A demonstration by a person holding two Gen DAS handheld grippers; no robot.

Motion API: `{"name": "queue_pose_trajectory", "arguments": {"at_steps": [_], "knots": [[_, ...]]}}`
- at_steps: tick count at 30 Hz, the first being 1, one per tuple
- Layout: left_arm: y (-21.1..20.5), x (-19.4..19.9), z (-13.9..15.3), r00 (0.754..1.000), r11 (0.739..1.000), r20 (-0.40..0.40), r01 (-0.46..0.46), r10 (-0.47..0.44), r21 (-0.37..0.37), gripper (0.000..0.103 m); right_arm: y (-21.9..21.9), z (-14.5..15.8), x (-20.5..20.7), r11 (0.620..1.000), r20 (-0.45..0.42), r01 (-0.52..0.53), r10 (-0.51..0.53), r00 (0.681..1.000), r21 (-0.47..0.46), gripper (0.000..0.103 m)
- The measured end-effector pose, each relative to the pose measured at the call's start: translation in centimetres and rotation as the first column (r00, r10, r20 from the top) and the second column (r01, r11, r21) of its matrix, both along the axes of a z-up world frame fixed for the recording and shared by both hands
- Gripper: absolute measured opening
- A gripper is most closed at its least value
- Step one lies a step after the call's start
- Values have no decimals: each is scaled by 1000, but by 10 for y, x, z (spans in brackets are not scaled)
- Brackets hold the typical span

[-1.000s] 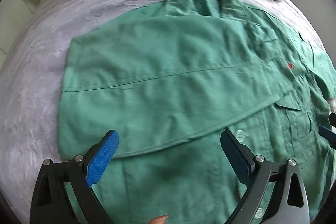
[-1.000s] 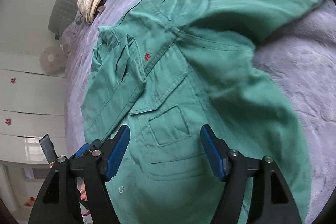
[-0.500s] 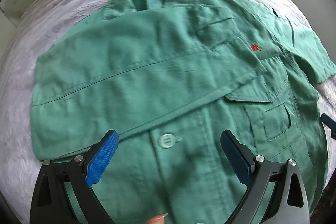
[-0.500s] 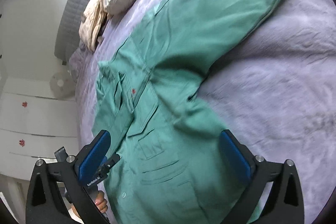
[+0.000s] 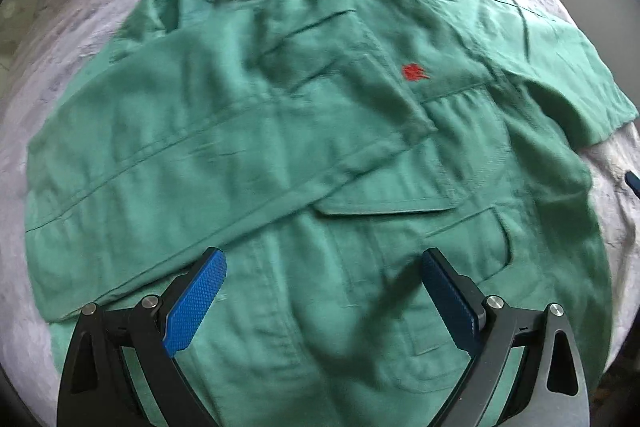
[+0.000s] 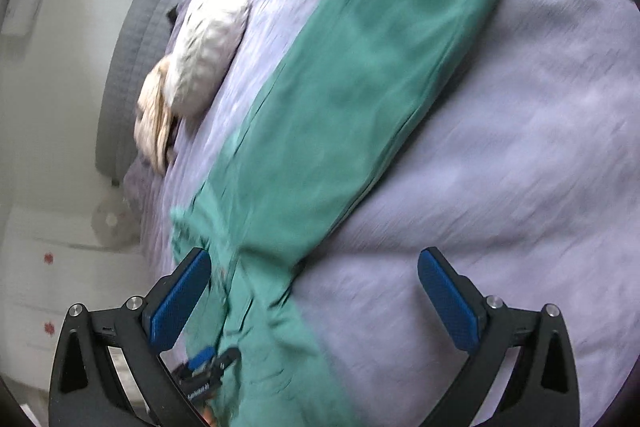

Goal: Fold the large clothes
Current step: 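Grasp the other jacket sleeve with the right gripper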

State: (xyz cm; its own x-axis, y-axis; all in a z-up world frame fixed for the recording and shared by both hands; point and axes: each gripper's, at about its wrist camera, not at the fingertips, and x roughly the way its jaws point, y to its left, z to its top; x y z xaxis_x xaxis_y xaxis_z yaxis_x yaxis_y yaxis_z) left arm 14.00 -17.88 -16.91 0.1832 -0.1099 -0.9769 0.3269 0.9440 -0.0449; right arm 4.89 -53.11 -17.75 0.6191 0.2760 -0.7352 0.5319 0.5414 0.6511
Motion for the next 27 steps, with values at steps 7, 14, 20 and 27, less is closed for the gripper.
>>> {"name": "queue_pose_trajectory", "arguments": {"at_steps": [7,14,20,27], "knots": [[-40,-8,14,1000,999,5,16,-16,-47,98,-76,-11,9,988,54,151,-154,987,43,103],[-79,-4,18,1000,997,11,0,1,-77,98,-118,-15,42,972,133,201,-217,967,120,103],[-92,9,25,999,995,25,-26,28,-96,98,-140,-15,57,948,121,263,-286,951,179,76],[-74,14,38,998,994,42,-43,47,-105,98,-140,-13,67,951,114,252,-274,955,178,7]]}}
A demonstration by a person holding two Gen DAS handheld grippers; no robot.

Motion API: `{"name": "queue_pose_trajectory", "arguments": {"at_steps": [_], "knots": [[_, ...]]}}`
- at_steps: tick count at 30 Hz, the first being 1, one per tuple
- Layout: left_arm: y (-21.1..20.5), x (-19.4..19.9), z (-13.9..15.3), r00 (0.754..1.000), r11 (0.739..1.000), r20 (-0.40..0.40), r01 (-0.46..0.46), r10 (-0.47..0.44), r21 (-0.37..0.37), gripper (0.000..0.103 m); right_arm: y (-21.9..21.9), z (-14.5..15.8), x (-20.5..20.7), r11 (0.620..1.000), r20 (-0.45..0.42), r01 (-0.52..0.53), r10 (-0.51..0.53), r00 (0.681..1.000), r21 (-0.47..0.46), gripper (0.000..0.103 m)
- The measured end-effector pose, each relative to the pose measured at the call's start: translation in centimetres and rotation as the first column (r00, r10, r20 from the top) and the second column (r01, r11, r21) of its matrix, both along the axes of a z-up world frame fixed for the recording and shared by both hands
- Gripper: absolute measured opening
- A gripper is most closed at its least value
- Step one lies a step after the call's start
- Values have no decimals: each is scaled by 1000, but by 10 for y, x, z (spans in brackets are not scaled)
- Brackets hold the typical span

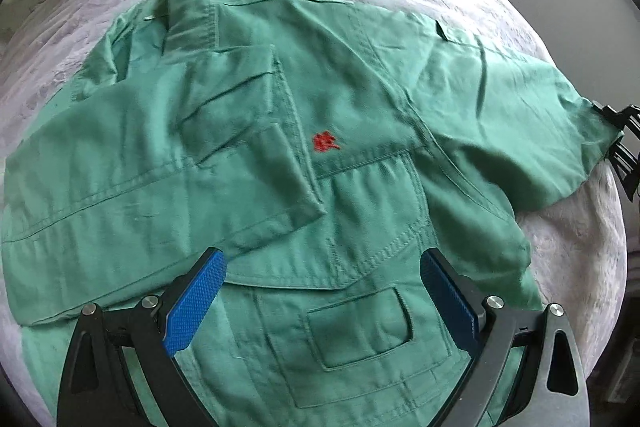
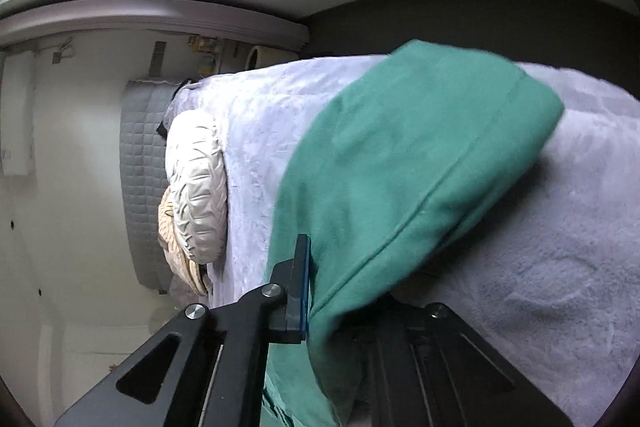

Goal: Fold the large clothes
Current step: 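Grasp the other jacket sleeve with the right gripper, then fold the held sleeve across the jacket body and open the right gripper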

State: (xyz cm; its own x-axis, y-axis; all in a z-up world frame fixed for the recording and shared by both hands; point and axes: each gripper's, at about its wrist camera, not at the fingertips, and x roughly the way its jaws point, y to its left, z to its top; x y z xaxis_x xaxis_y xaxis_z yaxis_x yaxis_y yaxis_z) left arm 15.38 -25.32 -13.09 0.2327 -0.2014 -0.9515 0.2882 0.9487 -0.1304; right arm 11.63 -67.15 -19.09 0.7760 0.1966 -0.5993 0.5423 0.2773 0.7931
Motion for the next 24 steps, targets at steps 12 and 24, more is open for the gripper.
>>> {"name": "queue_pose_trajectory", "arguments": {"at_steps": [12,24], "knots": [[81,11,1,993,993,40,-114,114,-4,98,140,93,81,882,85,-372,411,908,-290,7],[191,17,-12,957,955,80,-285,279,75,98,406,45,130,441,-137,-795,834,535,-416,7]]}}
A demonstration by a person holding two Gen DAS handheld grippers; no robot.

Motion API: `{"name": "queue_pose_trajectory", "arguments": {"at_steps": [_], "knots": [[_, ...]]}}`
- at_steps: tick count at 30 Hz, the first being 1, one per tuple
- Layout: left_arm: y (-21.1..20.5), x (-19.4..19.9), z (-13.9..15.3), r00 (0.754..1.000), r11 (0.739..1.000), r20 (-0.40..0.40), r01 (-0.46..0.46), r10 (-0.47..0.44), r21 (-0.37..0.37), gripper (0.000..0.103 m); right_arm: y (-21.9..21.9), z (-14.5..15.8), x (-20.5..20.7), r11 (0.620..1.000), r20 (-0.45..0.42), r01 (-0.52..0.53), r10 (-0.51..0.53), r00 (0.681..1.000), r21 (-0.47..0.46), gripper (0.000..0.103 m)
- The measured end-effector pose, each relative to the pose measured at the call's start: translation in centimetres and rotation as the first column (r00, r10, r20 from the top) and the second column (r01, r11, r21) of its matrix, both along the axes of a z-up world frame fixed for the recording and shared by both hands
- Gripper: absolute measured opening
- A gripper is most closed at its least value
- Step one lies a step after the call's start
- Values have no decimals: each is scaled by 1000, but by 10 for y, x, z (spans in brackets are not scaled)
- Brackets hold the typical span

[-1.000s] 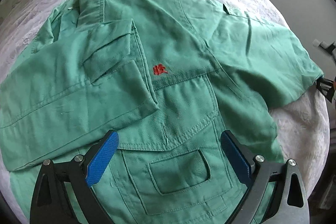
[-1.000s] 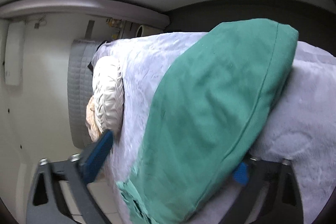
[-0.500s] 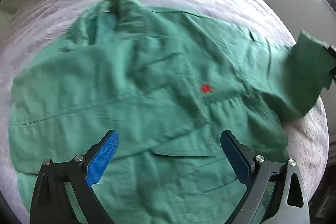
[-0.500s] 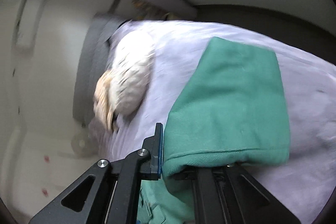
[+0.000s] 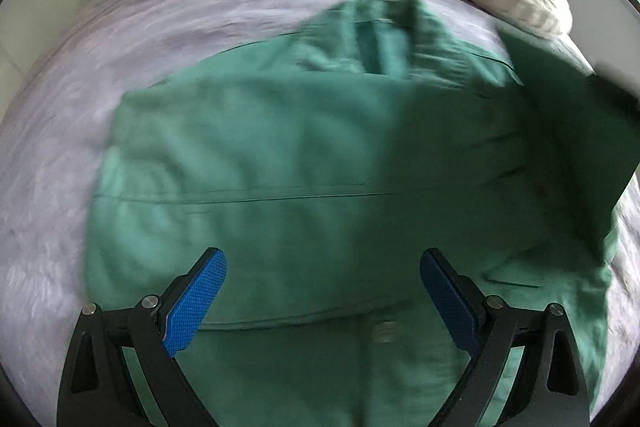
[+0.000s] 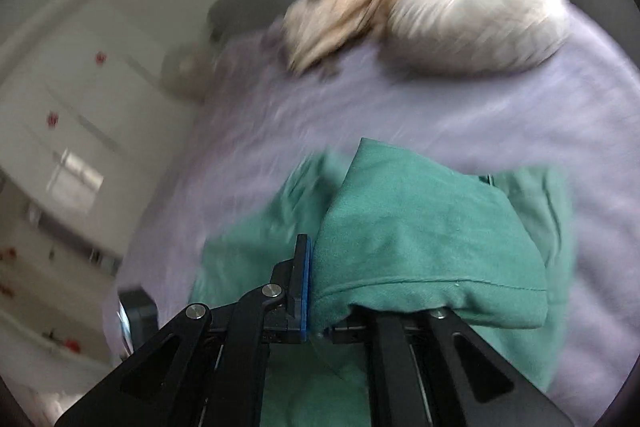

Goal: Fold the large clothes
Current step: 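Fold the held sleeve across the jacket body and open the right gripper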

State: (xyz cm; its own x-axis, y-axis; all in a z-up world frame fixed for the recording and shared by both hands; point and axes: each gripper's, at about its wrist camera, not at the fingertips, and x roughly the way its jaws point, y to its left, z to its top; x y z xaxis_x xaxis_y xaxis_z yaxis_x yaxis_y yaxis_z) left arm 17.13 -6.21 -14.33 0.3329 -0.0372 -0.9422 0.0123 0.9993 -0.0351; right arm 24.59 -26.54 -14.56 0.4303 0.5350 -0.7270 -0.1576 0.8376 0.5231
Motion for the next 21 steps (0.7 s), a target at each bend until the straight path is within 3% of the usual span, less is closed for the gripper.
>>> {"name": "queue_pose_trajectory", "arguments": {"at_steps": [3,6,7,9,10,11,12,16,17,18,19,20,21], "knots": [[23,2,-10,999,999,-15,-36,36,11,98,29,-47,4,1000,-118,-23,21,993,-11,7],[41,5,-22,998,998,-32,-55,55,14,98,36,-96,4,1000,-273,6,-13,962,-27,12],[46,5,-25,998,998,-36,-58,58,13,98,32,-107,1,999,-325,40,-37,945,2,17],[56,6,-32,997,998,-46,-67,68,3,98,21,-109,-15,992,-337,100,-70,939,72,32],[60,6,-34,996,997,-50,-73,73,-6,98,14,-105,-24,985,-334,136,-95,938,102,51],[66,7,-35,995,997,-52,-80,79,-20,98,7,-100,-31,979,-324,173,-128,937,112,62],[70,7,-36,995,996,-49,-84,82,-31,98,2,-92,-35,971,-309,216,-175,935,102,63],[83,8,-34,996,995,-27,-81,79,-59,98,-28,-79,-42,915,-301,391,-346,889,101,63],[87,9,-33,997,994,-21,-79,77,-72,98,-34,-79,-41,900,-309,423,-375,874,103,58],[90,9,-32,997,994,-16,-74,72,-85,98,-39,-79,-38,885,-315,454,-403,859,106,49],[95,9,-31,997,992,-8,-71,71,-105,98,-36,-79,-33,883,-312,456,-405,859,110,20],[100,8,-30,998,989,-3,-70,70,-128,98,-34,-75,-28,886,-300,448,-398,867,119,12],[106,8,-30,997,983,2,-70,71,-168,98,-24,-65,-23,901,-255,417,-379,890,116,12]]}}
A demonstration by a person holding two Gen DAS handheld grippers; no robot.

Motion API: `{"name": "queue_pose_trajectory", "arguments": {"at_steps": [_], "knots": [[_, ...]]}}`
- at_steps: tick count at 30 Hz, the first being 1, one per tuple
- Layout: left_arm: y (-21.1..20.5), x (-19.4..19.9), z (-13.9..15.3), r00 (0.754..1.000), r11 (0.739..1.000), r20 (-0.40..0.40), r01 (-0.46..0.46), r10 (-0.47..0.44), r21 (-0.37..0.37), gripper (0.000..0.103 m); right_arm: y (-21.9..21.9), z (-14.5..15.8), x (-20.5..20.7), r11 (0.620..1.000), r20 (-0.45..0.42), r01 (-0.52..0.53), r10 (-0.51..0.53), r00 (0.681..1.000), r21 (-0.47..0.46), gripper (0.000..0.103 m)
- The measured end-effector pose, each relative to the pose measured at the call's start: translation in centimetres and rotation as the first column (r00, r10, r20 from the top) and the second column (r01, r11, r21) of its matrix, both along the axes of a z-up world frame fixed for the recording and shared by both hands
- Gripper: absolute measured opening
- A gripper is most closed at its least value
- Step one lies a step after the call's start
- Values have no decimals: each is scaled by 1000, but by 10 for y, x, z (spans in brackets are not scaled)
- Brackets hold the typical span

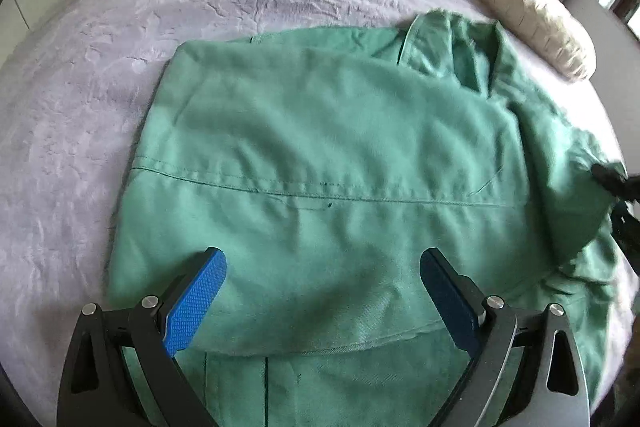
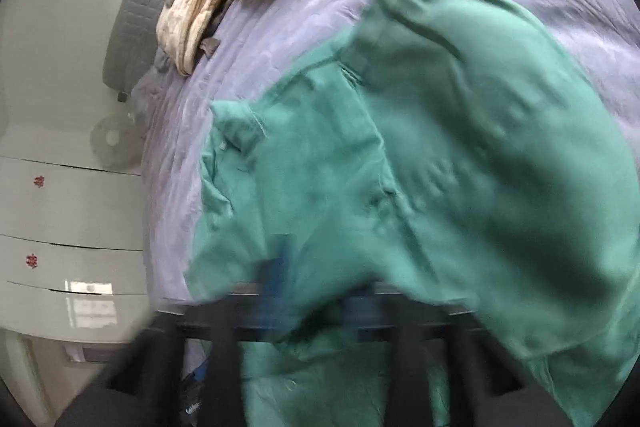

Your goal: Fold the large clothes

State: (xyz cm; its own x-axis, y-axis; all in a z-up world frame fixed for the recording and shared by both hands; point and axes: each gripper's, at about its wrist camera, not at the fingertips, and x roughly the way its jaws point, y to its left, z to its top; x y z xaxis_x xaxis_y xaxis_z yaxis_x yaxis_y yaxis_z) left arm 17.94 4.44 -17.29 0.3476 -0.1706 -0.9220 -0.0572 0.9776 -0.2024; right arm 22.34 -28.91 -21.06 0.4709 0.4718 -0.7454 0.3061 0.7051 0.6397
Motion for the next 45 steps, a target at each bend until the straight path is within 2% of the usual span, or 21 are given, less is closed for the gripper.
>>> {"name": "queue_pose_trajectory", "arguments": {"at_steps": [3,5,7,9,10,11,12,14,17,24,28,31,33,35,36,37,38,39,40,42,45], "knots": [[22,1,1,1000,993,6,-25,26,-115,98,48,33,19,980,96,-165,177,980,-114,12],[35,-2,0,999,983,6,-51,53,-176,98,94,41,25,929,119,-309,337,934,-206,12],[34,-5,2,997,974,6,-69,72,-214,98,142,36,24,840,81,-453,495,865,-297,12],[38,-3,-1,997,965,-2,-81,83,-251,98,175,18,21,765,15,-543,583,812,-347,16],[37,-3,-1,997,963,-6,-80,81,-257,98,188,8,19,733,-23,-583,616,788,-349,18],[38,-3,-2,997,963,-10,-76,77,-259,98,200,-7,16,707,-76,-621,637,767,-339,24],[37,-3,-3,998,963,-11,-70,69,-259,98,205,-17,13,698,-109,-633,639,762,-335,29],[34,-6,-1,998,964,-11,-57,56,-259,98,205,-25,6,710,-123,-637,633,764,-301,47],[28,-3,-1,999,960,-19,-42,38,-277,98,190,-16,-7,745,-98,-617,615,782,-252,63],[-10,5,-3,997,942,-52,40,-61,-334,98,94,-3,-49,860,-138,-480,462,876,-174,66],[-39,9,-4,991,936,-55,95,-121,-338,98,16,-6,-77,946,-180,-297,271,945,-132,66],[-53,15,-4,990,940,-53,108,-132,-324,95,-35,-6,-94,987,-181,-134,117,976,-84,66],[-56,19,-4,991,944,-57,100,-124,-316,59,-62,-7,-100,999,-172,-23,14,985,-49,66],[-55,24,-7,990,948,-79,86,-115,-305,18,-89,-8,-104,996,-152,87,-86,985,4,66],[-52,26,-7,990,941,-83,77,-110,-330,13,-102,-10,-104,989,-143,145,-139,980,33,66],[-48,27,-5,991,935,-81,72,-106,-348,13,-107,-13,-103,983,-140,177,-168,976,54,66],[-44,28,-1,992,929,-66,75,-106,-363,13,-113,-15,-101,975,-136,210,-199,971,75,56],[-41,28,6,993,926,-38,91,-112,-366,13,-117,-15,-100,972,-134,224,-213,968,74,38],[-39,28,11,993,925,-18,105,-120,-366,13,-120,-12,-96,972,-129,224,-214,968,66,5],[-39,27,17,990,926,6,134,-141,-352,13,-114,-1,-90,982,-92,186,-182,979,36,6],[-46,28,3,987,946,-29,144,-159,-292,13,-102,-3,-88,990,-105,136,-140,985,-43,6]]}}
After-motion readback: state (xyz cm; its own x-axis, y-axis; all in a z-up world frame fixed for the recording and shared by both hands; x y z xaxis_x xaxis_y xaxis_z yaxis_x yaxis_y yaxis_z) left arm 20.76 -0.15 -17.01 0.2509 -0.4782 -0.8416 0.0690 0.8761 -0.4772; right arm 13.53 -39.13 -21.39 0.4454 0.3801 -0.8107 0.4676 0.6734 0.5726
